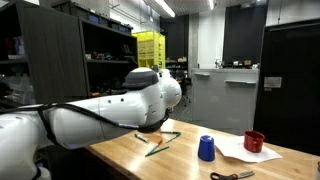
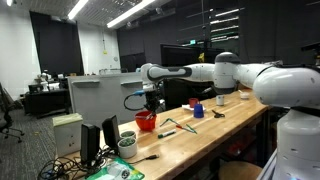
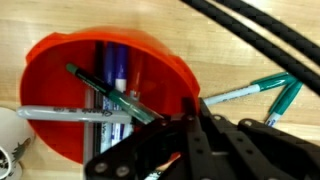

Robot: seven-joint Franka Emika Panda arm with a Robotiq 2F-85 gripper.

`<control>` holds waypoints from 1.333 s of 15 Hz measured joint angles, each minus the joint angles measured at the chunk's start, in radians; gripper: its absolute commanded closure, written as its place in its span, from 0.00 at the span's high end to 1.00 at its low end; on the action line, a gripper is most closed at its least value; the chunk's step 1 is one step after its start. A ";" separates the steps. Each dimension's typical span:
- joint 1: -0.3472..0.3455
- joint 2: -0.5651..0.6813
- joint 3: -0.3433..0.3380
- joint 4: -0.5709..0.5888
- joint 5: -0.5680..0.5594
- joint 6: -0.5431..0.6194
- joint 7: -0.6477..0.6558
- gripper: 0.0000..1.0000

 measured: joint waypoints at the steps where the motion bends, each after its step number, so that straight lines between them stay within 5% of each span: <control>1: 0.002 0.013 0.008 0.009 0.000 -0.013 0.000 0.01; 2: 0.003 0.025 0.017 0.018 0.000 -0.026 0.000 0.31; 4: 0.005 0.044 0.029 0.034 -0.003 -0.049 0.000 0.35; 13: 0.006 0.049 0.040 0.063 -0.016 -0.059 0.000 0.95; 20: -0.015 0.025 0.100 0.059 -0.139 -0.058 -0.001 1.00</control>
